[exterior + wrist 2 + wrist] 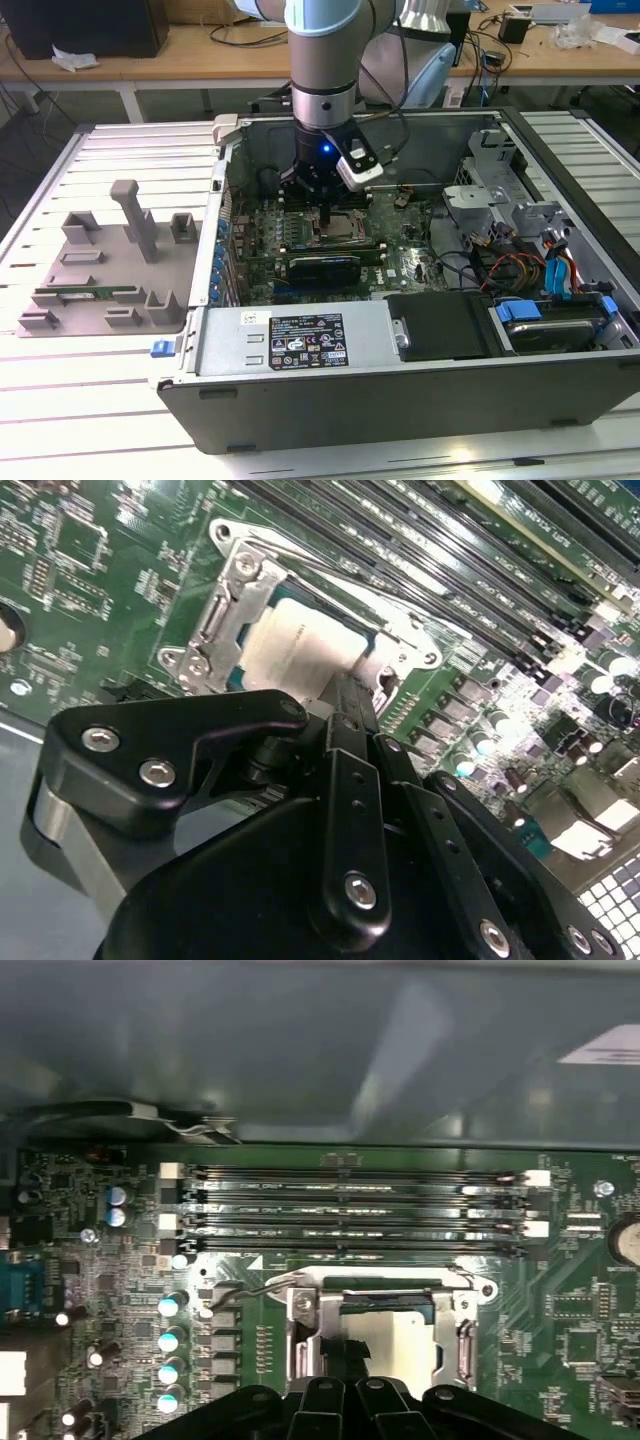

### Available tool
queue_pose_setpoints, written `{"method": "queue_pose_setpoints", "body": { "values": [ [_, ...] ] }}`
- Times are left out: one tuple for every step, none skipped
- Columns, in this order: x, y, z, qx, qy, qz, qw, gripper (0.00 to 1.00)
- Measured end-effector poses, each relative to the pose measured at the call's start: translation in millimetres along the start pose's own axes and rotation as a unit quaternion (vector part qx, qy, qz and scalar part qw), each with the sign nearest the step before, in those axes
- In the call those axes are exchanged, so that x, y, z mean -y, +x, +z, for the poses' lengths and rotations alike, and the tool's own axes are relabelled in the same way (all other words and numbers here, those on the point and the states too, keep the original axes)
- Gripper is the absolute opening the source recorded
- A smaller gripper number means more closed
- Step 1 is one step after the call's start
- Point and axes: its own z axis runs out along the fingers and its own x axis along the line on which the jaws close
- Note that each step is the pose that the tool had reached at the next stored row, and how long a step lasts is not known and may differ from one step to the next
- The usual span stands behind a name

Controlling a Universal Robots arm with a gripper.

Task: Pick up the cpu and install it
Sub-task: 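Close the cpu cover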

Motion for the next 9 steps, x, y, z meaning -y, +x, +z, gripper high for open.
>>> {"method": "queue_pose_setpoints", "body": {
  "values": [
    [0.0, 1.2, 0.4, 0.0000, 0.0000, -0.001, 1.0000, 0.11],
    [0.0, 2.3, 0.7, -0.0001, -0.0001, -0.002, 1.0000, 0.11],
    [-0.1, 3.9, 1.7, 0.0000, -0.0003, -0.003, 1.0000, 0.11],
    [-0.1, 5.4, 2.8, 0.0001, -0.0004, -0.005, 1.0000, 0.11],
    [-0.1, 6.4, 3.7, 0.0001, -0.0005, -0.006, 1.0000, 0.11],
    [-0.1, 7.6, 5.0, 0.0001, -0.0004, -0.008, 1.0000, 0.11],
    [-0.1, 8.2, 6.0, 0.0001, -0.0005, -0.009, 1.0000, 0.11],
    [-0.2, 9.1, 7.5, 0.0001, -0.0005, -0.011, 0.9999, 0.11],
    [-0.1, 9.5, 8.2, 0.0001, -0.0005, -0.013, 0.9999, 0.11]
  ]
}}
